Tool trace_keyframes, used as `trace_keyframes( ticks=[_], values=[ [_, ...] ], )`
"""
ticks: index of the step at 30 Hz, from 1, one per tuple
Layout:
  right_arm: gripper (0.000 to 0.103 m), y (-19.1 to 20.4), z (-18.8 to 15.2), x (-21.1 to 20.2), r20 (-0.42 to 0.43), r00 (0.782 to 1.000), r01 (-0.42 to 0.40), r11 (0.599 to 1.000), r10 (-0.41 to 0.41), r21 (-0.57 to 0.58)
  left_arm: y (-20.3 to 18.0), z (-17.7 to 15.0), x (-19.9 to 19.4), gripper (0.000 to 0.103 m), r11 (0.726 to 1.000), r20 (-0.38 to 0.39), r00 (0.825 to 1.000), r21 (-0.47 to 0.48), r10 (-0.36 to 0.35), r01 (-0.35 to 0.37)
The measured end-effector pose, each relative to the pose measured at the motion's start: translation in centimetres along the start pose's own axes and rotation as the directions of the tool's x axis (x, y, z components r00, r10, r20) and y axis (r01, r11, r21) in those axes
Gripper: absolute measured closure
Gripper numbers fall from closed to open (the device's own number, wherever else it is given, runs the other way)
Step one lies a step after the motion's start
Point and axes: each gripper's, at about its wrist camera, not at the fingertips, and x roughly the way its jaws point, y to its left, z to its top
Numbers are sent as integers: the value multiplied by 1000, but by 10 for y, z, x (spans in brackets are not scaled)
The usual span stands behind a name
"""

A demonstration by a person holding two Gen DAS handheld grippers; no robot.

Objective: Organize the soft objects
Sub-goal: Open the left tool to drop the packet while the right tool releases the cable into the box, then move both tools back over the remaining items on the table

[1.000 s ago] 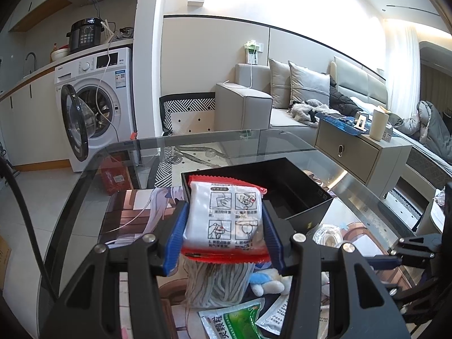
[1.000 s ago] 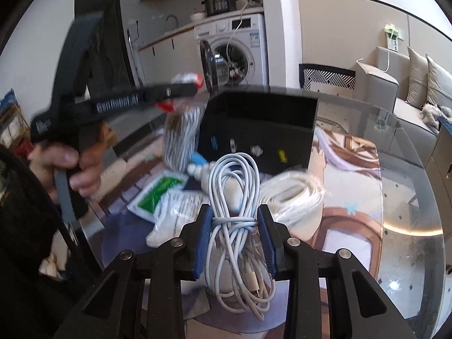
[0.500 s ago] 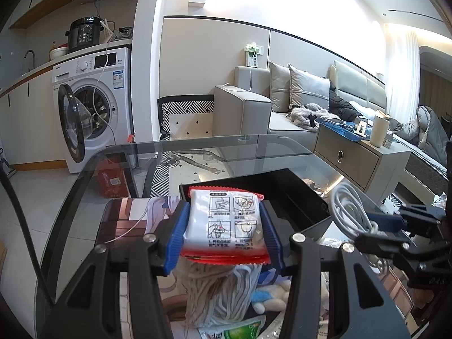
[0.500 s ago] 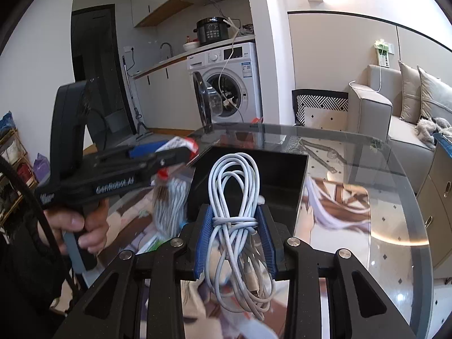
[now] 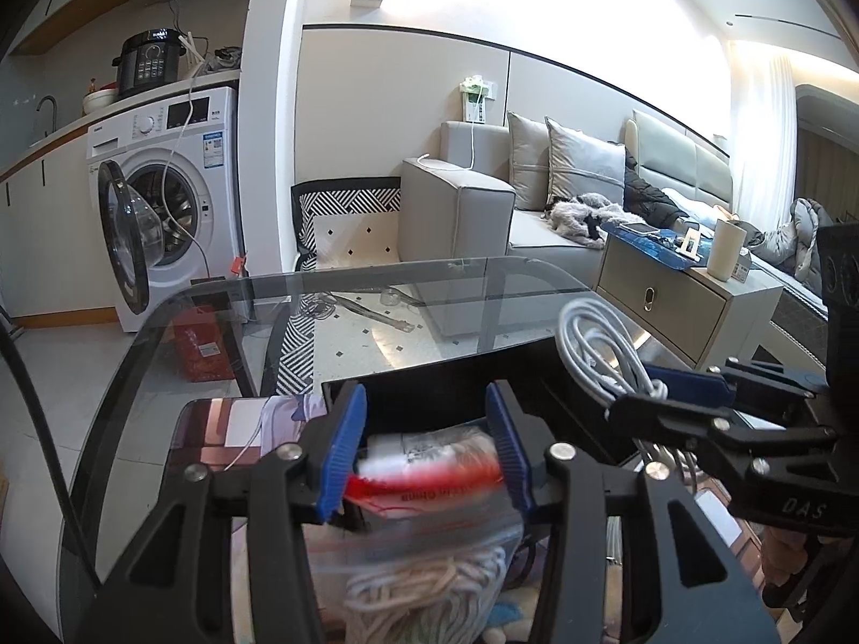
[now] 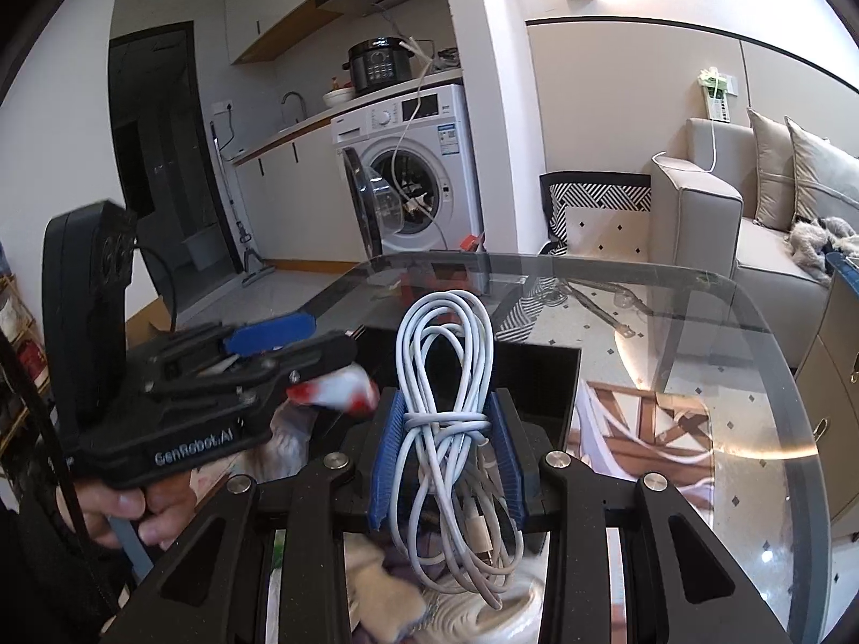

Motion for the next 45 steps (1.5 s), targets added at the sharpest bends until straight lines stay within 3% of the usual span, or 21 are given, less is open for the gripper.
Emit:
trace_keyframes(
  ticks=[7,13,16,18,20,24,25,34,45],
  values=[
    [70,-5,15,22,-1,1000,14,1000,-14,-16,-2,1,15,57,1000,-22,1000,16,5,-4],
    [55,-5,12,26,-13,998,54,998,-55,-33,-2,-2,12,55,1000,-33,999,24,2,-1],
    [48,-9,7,18,-16,998,67,997,-67,-27,-1,-4,8,35,1000,-38,999,16,-5,5],
    [33,-10,3,11,-15,997,78,997,-78,-26,0,-5,4,30,1000,-33,999,10,1,-1],
    [16,-12,-3,1,0,996,88,996,-88,-18,1,-7,-1,10,1000,-34,999,8,9,-9],
    [1,-13,-14,-19,8,994,110,994,-110,4,2,-14,-19,4,1000,-20,1000,-2,4,-4],
    [1,-12,-17,-24,13,994,113,994,-113,5,3,-16,-24,0,1000,-19,1000,-5,-1,1],
    [0,5,-43,-60,12,993,113,993,-114,13,6,-36,-65,0,999,-9,999,-3,32,-32],
    [0,22,-75,-75,-30,993,117,993,-116,17,14,-57,-82,0,998,-35,998,-30,53,-54]
  ],
)
